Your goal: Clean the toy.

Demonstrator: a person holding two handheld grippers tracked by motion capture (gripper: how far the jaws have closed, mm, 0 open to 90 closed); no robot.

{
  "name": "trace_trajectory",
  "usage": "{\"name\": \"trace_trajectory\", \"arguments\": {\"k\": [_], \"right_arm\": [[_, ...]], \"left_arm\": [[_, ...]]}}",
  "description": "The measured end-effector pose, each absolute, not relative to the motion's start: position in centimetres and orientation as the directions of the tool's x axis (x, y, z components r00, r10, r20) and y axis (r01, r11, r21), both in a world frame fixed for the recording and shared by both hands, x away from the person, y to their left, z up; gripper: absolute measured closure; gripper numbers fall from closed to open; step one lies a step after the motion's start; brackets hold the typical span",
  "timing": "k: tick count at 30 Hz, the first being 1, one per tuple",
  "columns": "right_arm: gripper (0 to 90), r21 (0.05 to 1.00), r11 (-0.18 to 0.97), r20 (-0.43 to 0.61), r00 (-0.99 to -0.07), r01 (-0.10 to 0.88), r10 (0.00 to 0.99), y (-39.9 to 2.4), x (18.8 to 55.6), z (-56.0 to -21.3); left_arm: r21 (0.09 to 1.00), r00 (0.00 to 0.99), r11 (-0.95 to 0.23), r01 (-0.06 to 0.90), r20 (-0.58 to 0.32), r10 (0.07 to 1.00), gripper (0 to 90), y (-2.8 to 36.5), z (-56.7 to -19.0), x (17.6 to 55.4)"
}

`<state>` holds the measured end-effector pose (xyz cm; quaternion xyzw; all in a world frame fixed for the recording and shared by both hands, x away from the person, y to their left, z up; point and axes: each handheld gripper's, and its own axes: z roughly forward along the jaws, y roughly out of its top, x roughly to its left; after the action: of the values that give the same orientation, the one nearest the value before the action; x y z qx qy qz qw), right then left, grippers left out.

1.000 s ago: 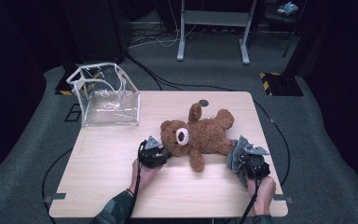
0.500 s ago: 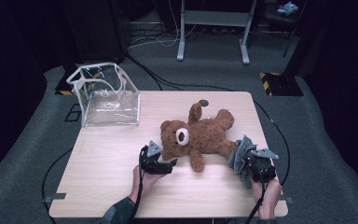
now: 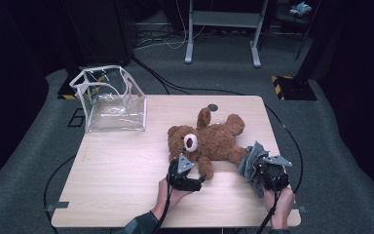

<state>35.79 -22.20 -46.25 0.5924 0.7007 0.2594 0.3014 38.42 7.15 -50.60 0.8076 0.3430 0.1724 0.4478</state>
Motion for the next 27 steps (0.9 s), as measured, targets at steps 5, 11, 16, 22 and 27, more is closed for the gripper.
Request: {"name": "trace_trajectory", "arguments": {"k": [5,11,16,22,27], "right_arm": [[76.4,0.725,0.17,-0.115,-0.126,0.667,0.985,-22.3,35.9,-46.3],[76.4,0.722,0.17,-0.115,-0.127,0.671,0.985,-22.3,35.9,-46.5],[76.3,0.725,0.175,-0.114,-0.134,0.666,0.984,-22.2,35.9,-46.7],[76.3,0.738,0.174,-0.109,-0.14,0.652,0.984,-21.8,35.7,-46.8],[76.3,0.747,0.161,-0.093,-0.138,0.645,0.986,-21.4,35.6,-46.6]], "left_arm": [[0.823,0.706,-0.398,0.406,-0.005,0.708,16.1,4.9,-51.5,38.9],[0.809,0.703,-0.419,0.412,0.01,0.711,20.3,3.7,-52.3,39.3],[0.816,0.682,-0.404,0.414,0.016,0.731,50.4,3.9,-52.3,39.7],[0.835,0.699,-0.379,0.4,-0.01,0.715,68.8,5.0,-51.4,40.4],[0.855,0.702,-0.356,0.378,-0.014,0.712,70.1,5.8,-49.8,41.0]]}}
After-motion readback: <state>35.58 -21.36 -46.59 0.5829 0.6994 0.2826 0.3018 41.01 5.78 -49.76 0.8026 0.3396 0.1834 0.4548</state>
